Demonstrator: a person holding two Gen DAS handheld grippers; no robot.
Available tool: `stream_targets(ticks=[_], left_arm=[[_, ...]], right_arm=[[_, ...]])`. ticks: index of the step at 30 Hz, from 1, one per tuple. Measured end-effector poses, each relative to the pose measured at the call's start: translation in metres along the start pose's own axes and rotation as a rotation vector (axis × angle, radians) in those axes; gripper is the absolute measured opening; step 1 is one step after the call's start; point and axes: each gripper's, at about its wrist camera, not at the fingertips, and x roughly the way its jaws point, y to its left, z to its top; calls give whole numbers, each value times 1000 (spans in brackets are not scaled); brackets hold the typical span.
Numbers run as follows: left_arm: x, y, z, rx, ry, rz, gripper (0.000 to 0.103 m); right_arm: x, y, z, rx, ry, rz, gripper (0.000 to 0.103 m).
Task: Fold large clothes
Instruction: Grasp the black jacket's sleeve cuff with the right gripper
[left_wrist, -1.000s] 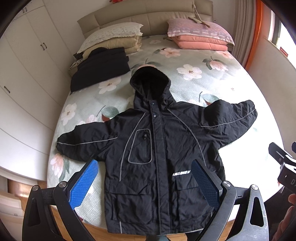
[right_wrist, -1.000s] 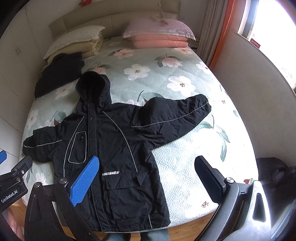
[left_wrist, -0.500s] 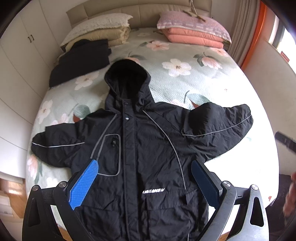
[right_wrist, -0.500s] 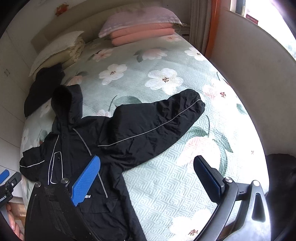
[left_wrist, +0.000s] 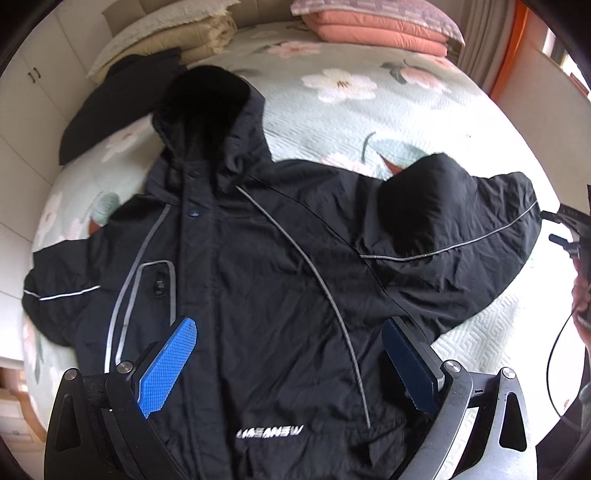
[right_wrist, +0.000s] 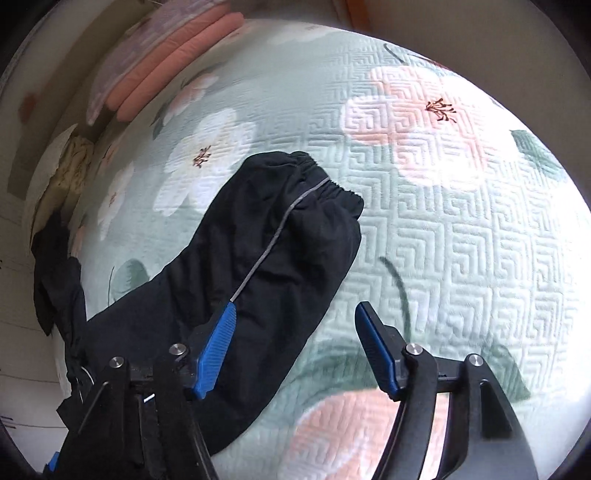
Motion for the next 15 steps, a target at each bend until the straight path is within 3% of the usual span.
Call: stream_targets(ticks=[7, 8, 10, 11, 12, 15], left_arm=[[41, -34, 16, 56, 4, 17, 101], [47, -41, 18, 74, 5, 14, 101], [57, -53, 23, 101, 7, 9, 101], [62, -61, 26, 111, 5, 1, 101], [67, -66, 29, 119, 11, -6, 101], [79, -84, 37, 130, 19, -41, 101]], right_arm=[[44, -17, 19, 82, 4, 104, 66], [44, -15, 20, 70, -9, 97, 62], [41, -10, 19, 54, -16, 87, 36], [36, -7, 17, 51, -20, 88, 31], [25, -3, 13, 45, -37, 76, 18], [-28, 8, -3, -8, -125, 28, 13]])
